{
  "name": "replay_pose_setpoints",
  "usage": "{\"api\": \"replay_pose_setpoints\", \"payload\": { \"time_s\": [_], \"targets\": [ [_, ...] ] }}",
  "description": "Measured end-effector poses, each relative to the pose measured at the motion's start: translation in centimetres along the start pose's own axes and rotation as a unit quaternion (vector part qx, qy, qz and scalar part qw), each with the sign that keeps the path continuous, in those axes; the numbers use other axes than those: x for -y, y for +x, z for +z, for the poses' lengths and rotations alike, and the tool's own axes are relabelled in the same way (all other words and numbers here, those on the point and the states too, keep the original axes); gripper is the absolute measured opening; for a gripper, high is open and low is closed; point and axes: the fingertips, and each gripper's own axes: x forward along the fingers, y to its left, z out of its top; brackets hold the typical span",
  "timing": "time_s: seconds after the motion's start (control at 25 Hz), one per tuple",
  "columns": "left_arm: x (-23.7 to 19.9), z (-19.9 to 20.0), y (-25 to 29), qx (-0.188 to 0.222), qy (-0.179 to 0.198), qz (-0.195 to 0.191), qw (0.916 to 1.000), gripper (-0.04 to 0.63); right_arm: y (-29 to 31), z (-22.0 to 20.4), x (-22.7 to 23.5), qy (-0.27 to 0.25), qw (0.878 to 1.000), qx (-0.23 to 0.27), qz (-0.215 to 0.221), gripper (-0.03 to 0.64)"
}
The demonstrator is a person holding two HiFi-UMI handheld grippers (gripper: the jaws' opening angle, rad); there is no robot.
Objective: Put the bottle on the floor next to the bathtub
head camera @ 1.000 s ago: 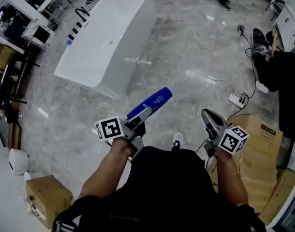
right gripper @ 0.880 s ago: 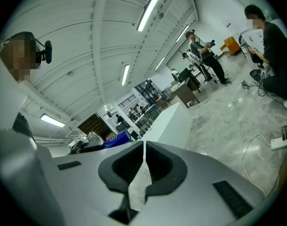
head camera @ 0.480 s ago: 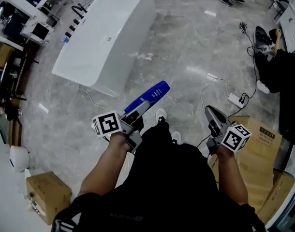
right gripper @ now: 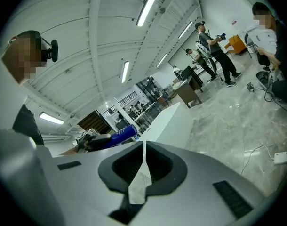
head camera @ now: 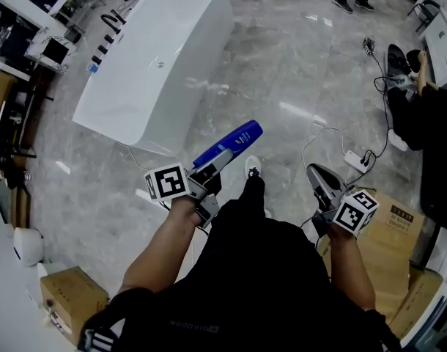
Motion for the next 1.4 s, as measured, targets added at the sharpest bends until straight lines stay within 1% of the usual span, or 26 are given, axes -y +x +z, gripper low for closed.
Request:
{"api": "replay_pose_setpoints", "payload": {
  "time_s": [0.2, 0.28, 0.4, 0.52, 0.64, 0.8, 0.92, 1.12, 1.24, 1.4],
  "targets": [
    [-1.6, 5.1, 3.3, 0.01, -0.006, 0.005, 0.9999, 0.16, 4.2, 3.3, 2.8, 0.013, 1.0, -0.006, -0.002, 0.038],
    [-2.1, 7.4, 4.3, 0.011, -0.003, 0.006, 0.9999, 0.16, 6.4, 5.0, 3.5, 0.012, 1.0, -0.009, -0.002, 0.038],
    [-2.9, 11.2, 6.0, 0.014, 0.003, 0.006, 0.9999, 0.16, 10.1, 8.1, 3.9, 0.0, 1.0, -0.013, 0.004, 0.038],
    [-3.2, 14.6, 7.9, 0.02, 0.005, -0.005, 0.9998, 0.16, 13.7, 11.1, 4.3, -0.011, 1.0, -0.012, 0.013, 0.038],
    [-3.5, 17.7, 9.2, 0.026, 0.01, -0.013, 0.9995, 0.16, 17.0, 13.1, 4.8, -0.02, 0.999, -0.022, 0.012, 0.038],
    [-5.5, 21.5, 9.6, 0.032, 0.014, -0.009, 0.9993, 0.16, 21.2, 15.2, 4.9, -0.037, 0.999, -0.031, 0.015, 0.038],
    [-6.7, 23.0, 10.0, 0.039, 0.007, -0.008, 0.9992, 0.16, 22.9, 16.4, 5.2, -0.047, 0.998, -0.032, 0.013, 0.038],
    [-7.3, 23.6, 10.6, 0.04, -0.002, -0.01, 0.9992, 0.16, 23.6, 16.8, 5.7, -0.052, 0.998, -0.045, 0.007, 0.038],
    [-7.8, 24.7, 11.2, 0.041, 0.001, -0.006, 0.9991, 0.16, 24.7, 17.7, 6.5, -0.052, 0.997, -0.05, 0.006, 0.038],
    [-8.3, 26.4, 12.5, 0.056, -0.008, 0.002, 0.9984, 0.16, 26.5, 19.5, 8.3, -0.048, 0.997, -0.056, 0.012, 0.038]
  ]
}}
